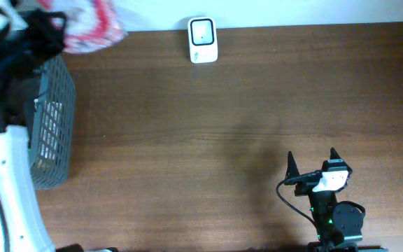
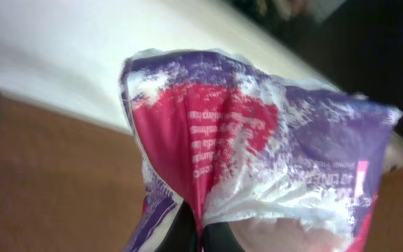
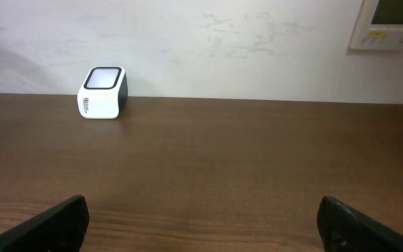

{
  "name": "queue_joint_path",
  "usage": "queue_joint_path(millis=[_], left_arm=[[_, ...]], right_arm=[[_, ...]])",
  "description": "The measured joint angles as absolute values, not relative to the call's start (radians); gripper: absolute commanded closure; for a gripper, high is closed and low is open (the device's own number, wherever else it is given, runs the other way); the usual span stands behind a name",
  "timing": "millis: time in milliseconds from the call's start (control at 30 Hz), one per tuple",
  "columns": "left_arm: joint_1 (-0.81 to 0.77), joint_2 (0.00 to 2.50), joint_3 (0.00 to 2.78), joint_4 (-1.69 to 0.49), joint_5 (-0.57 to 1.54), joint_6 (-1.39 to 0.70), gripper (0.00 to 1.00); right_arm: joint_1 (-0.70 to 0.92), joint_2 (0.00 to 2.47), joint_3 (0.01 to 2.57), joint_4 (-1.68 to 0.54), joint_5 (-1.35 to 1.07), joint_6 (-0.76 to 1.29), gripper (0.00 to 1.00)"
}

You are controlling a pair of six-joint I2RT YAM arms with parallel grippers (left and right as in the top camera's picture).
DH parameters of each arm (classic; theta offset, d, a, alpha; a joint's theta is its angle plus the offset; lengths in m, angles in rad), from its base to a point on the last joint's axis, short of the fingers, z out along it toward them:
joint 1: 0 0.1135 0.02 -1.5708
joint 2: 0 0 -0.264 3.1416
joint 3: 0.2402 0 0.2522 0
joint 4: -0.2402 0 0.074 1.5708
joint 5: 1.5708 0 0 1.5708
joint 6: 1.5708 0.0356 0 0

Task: Scan the item barcode
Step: 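Lift the purple pack and hold it in front of the scanner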

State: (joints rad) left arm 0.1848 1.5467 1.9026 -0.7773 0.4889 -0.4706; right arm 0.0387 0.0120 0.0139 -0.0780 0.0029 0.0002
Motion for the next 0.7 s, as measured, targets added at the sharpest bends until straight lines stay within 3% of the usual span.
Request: queue_joint_path(millis=[167,367,400,467,500,533,700], left_arm=[[-0.183,1.764,1.897,-0.876,0.403,-0.488,1.0],[-0.412,2.029,1.894,-0.888,0.305,-0.528,1.0],[-0.436,2.065,1.894,-0.887,0.281,-0.545,0.86],[-0.477,2.151,1.894,-0.881,0.25,-0.575,0.77],[-0.493,2.186,1.894,-0.878,0.245,-0.584,0.59],[-0.512,2.219,1.893,-0.877,0.237,-0.589,0.52],[-0.527,2.225,1.924,-0.904,0.233,-0.533,0.34]], right_arm=[[0.039,0.012,0.014,-0.078,0.003,0.0,0.01],[0.039,0.012,0.014,-0.078,0.002,-0.001,0.01],[0.039,0.012,0.014,-0.078,0.003,0.0,0.01],[0.039,0.012,0.014,-0.078,0.003,0.0,0.01],[0.039,0.012,0.014,-0.078,0.003,0.0,0.01],[0.039,0.012,0.014,-0.078,0.003,-0.001,0.01],[0.039,0.012,0.014,-0.078,0.003,-0.001,0.01]])
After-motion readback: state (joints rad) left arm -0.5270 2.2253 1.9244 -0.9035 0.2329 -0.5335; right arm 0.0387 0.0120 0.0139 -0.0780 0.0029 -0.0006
